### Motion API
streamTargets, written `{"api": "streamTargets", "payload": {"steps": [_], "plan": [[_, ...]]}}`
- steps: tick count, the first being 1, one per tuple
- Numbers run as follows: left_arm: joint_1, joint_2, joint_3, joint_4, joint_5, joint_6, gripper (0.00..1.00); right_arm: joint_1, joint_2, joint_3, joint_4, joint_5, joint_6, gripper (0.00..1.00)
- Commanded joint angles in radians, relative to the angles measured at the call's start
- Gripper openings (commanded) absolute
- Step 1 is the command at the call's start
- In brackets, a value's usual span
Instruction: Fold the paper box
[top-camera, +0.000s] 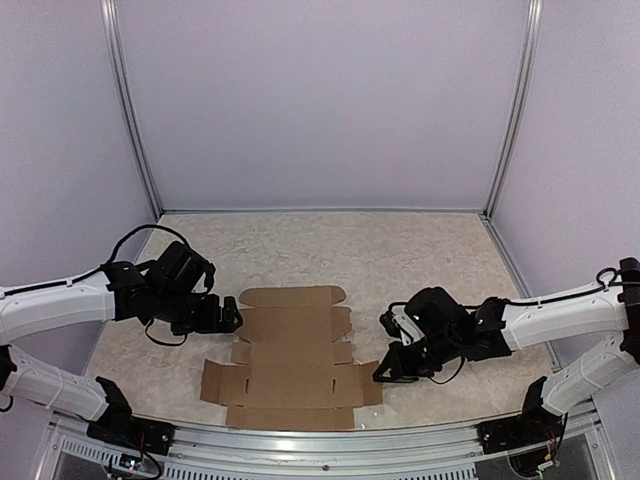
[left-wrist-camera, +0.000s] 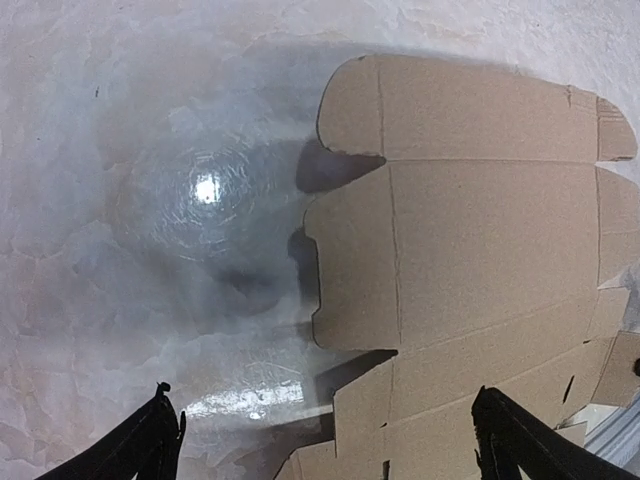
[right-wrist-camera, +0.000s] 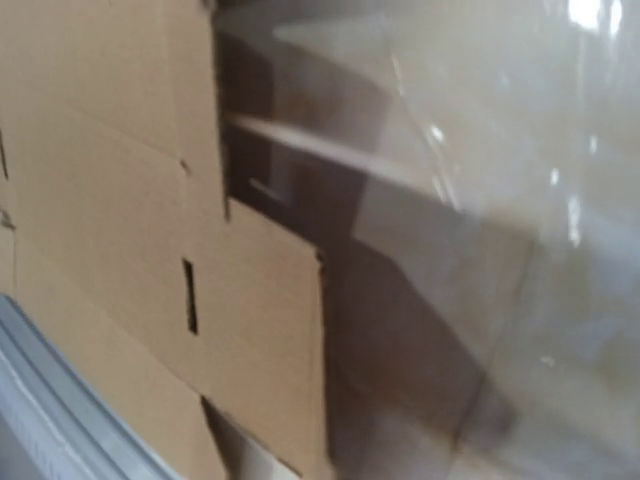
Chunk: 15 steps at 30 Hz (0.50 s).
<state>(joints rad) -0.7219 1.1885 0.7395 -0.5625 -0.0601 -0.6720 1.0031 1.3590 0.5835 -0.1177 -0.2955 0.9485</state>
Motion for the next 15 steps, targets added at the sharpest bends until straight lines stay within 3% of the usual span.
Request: {"api": "streamTargets", "payload": {"steps": [1,8,15], "plan": [[-0.008,-0.035,0.083,-0.084,-0.071,0.034,0.99,0.006,-0.002,0.08,-0.161,0.091,-0.109,0.0],[-0.009,-0.028,0.191,-0.145,-0.106,0.085,0.99,-0.05,0.034,0.285,-0.43,0.216,-0.351,0.0],[-0.01,-0.015,0.246,-0.149,-0.113,0.12,0.99,-0.113,0.174,0.535,-0.679,0.333,-0.611,0.0]]}}
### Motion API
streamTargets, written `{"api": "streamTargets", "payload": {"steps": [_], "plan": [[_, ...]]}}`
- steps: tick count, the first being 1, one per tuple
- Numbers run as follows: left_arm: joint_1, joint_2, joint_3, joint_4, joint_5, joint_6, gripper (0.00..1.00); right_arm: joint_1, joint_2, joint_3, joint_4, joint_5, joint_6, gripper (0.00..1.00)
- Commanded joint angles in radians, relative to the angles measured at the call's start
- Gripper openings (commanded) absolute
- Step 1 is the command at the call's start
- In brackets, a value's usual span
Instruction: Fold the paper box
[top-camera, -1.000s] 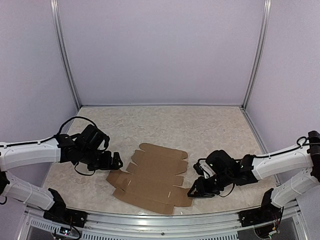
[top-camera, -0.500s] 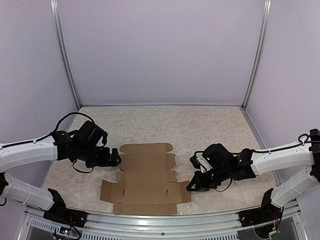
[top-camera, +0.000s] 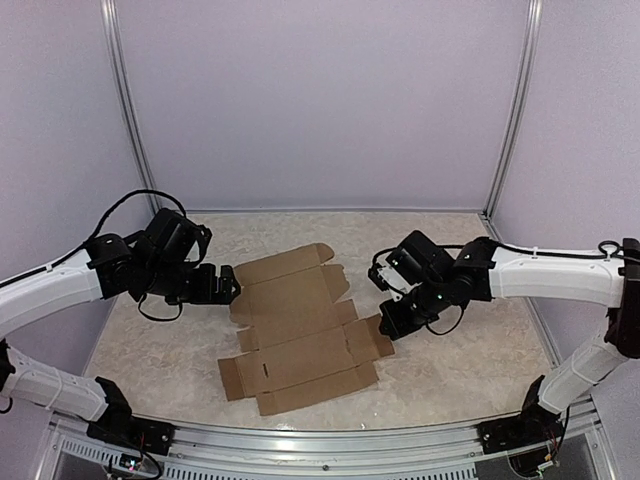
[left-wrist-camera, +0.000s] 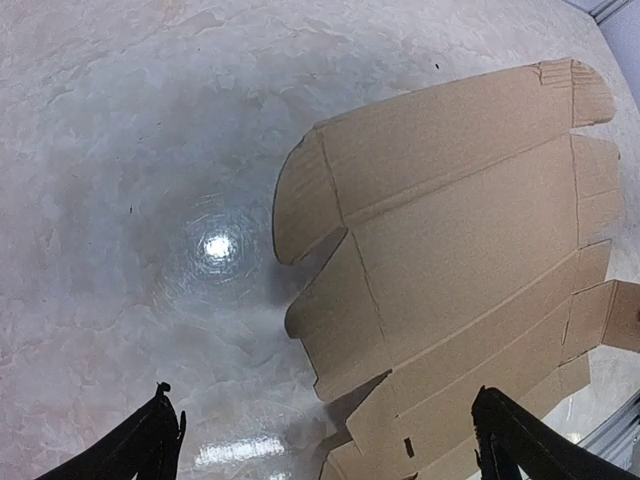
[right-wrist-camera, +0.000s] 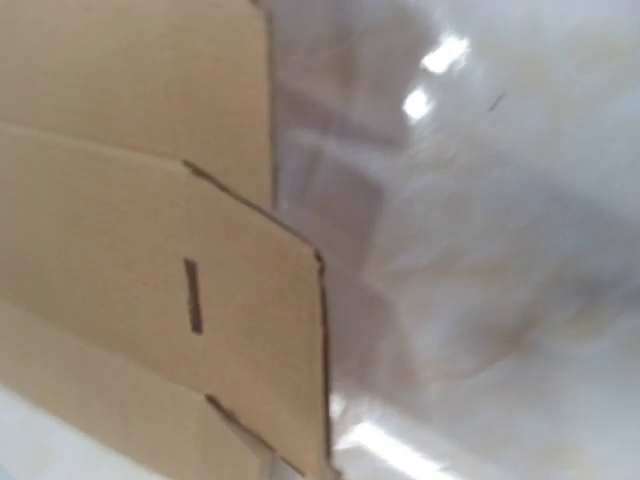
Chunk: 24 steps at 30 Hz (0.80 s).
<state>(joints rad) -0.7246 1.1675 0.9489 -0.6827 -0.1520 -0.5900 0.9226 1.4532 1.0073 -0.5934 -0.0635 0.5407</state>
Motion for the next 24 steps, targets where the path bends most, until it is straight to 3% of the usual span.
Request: {"api": "streamTargets", "payload": {"steps": [1,10,14,24], "plan": [[-0.007,0.005,0.038,-0.026,-0.019,0.04,0.99,-0.035,0.102,0.142,-0.227,0.115,-0.243,0.0],[-0.01,-0.001,0.034,-0.002,-0.006,0.057,0.99,-0.056,0.31,0.423,-0.357,0.318,-0.576,0.0],[-0.012,-0.016,0.028,-0.003,-0.009,0.055,0.99,-0.056,0.399,0.503,-0.393,0.329,-0.776,0.0],[-0.025,-0.103,-0.038,0.021,-0.004,0.009,0.99,-0.021,0.532,0.624,-0.315,0.469,-1.161,0.0]]}}
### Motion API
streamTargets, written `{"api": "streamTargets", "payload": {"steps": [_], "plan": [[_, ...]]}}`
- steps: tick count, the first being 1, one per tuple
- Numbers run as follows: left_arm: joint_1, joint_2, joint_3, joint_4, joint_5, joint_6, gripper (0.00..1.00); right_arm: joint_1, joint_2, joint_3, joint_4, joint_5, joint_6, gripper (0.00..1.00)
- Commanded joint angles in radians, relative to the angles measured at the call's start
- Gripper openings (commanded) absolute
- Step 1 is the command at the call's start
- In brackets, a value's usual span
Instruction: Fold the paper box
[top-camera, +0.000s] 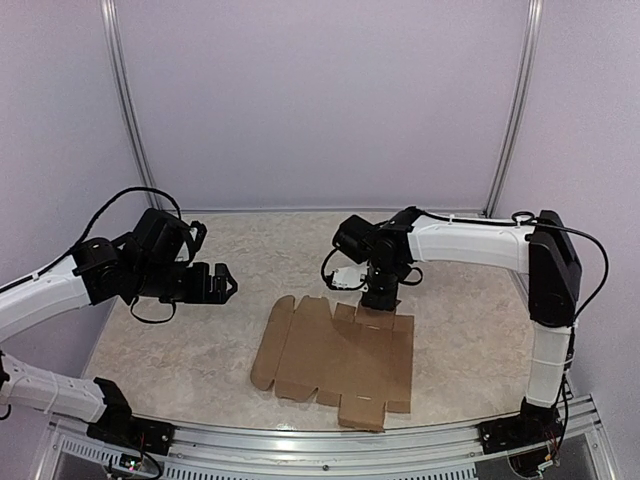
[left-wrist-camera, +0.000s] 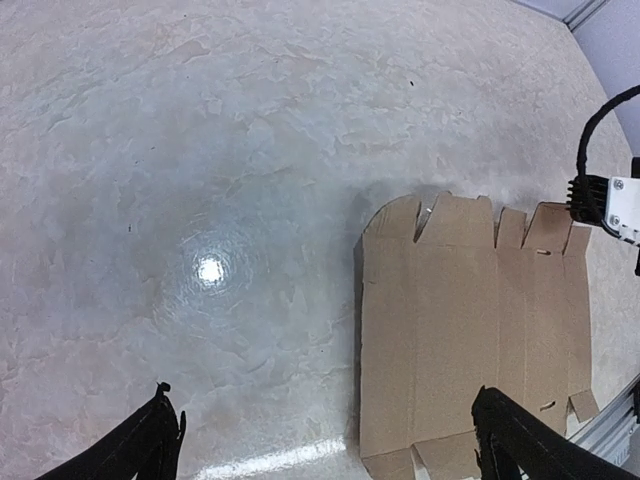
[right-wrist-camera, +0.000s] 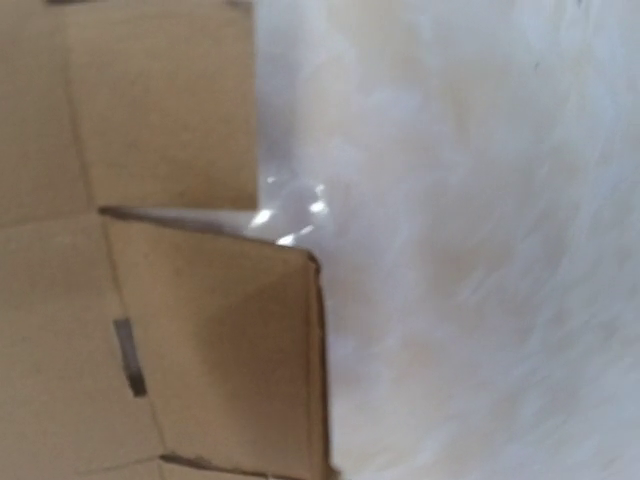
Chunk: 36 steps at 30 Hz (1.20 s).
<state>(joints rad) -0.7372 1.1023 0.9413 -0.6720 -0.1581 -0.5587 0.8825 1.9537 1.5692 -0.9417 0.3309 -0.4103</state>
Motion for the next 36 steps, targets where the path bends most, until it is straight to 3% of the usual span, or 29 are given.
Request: {"api": "streamTargets", "payload": {"steps": [1,5,7,9,12,15,23,31,36], "plan": [[-0.014,-0.042,-0.034,0.012,0.002,-0.026,0.99,0.024,0.048,0.084,0.033,0.093,-0.237,0.0],[-0.025,-0.051,-0.043,0.023,0.006,-0.035,0.99,0.044,0.097,0.132,0.066,0.164,-0.327,0.03],[-0.032,-0.047,-0.044,0.03,0.007,-0.036,0.99,0.044,0.098,0.152,0.074,0.156,-0.33,0.25],[-0.038,-0.042,-0.046,0.044,0.008,-0.037,0.99,0.044,0.074,0.153,0.104,0.146,-0.31,0.41],[-0.044,-0.031,-0.045,0.069,0.016,-0.034,0.99,0.038,-0.01,0.121,0.174,0.113,-0.248,0.54],[-0.047,-0.009,-0.04,0.094,0.031,-0.026,0.99,0.026,-0.115,0.048,0.228,0.11,-0.164,0.61],[-0.064,0.124,-0.005,0.191,0.095,0.018,0.99,-0.044,-0.467,-0.319,0.331,-0.003,0.266,0.68],[-0.064,0.287,0.024,0.328,0.25,0.019,0.98,-0.265,-0.644,-0.653,0.344,-0.473,0.727,0.69],[-0.067,0.371,0.047,0.371,0.306,0.005,0.96,-0.31,-0.766,-0.866,0.473,-0.587,0.894,0.68]]}}
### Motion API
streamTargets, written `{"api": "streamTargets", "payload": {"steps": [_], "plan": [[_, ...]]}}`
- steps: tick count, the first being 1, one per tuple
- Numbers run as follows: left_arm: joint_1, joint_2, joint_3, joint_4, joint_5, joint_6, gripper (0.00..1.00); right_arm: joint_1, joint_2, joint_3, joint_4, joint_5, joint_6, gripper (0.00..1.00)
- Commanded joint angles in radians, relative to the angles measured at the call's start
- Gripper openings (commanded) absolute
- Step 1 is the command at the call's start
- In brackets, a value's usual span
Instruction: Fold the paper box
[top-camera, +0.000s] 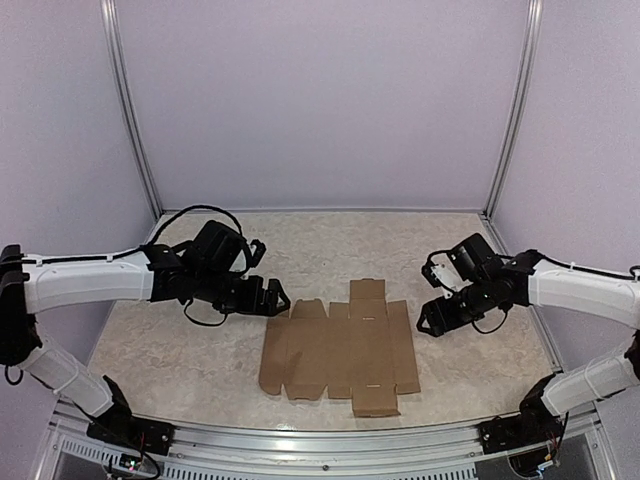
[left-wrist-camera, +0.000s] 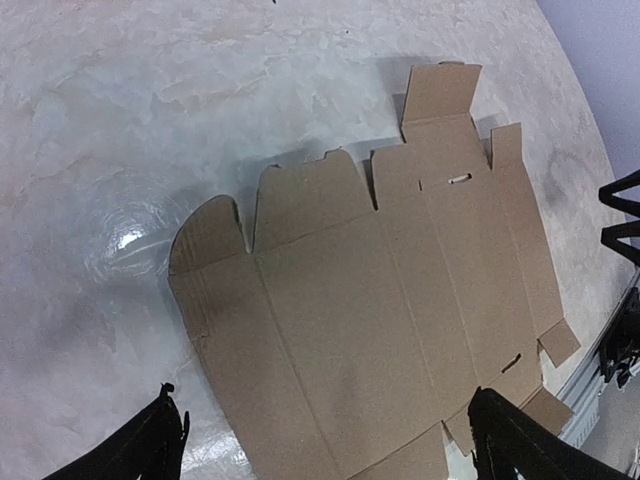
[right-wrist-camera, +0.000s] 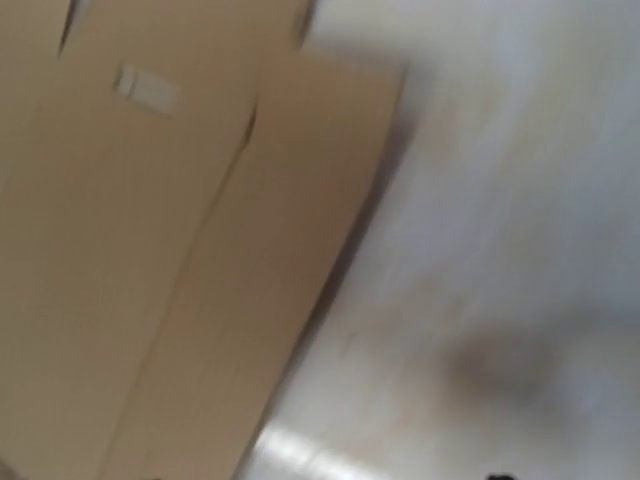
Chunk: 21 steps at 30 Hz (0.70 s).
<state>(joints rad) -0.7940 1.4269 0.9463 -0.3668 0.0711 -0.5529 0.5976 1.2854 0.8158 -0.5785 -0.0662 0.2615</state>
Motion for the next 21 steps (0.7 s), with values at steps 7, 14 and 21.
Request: {"api": "streamTargets", "payload": {"steps": [7,14,21], "plan": [[-0.023,0.134,0.064,0.09,0.109,-0.02,0.91,-0.044,-0.125,-0.305,0.301,-0.337,0.39,0.64],[-0.031,0.191,0.058,0.113,0.125,-0.04,0.87,-0.055,-0.091,-0.399,0.439,-0.385,0.468,0.62],[-0.037,0.233,0.041,0.131,0.139,-0.058,0.83,-0.066,-0.075,-0.46,0.543,-0.414,0.511,0.61]]}}
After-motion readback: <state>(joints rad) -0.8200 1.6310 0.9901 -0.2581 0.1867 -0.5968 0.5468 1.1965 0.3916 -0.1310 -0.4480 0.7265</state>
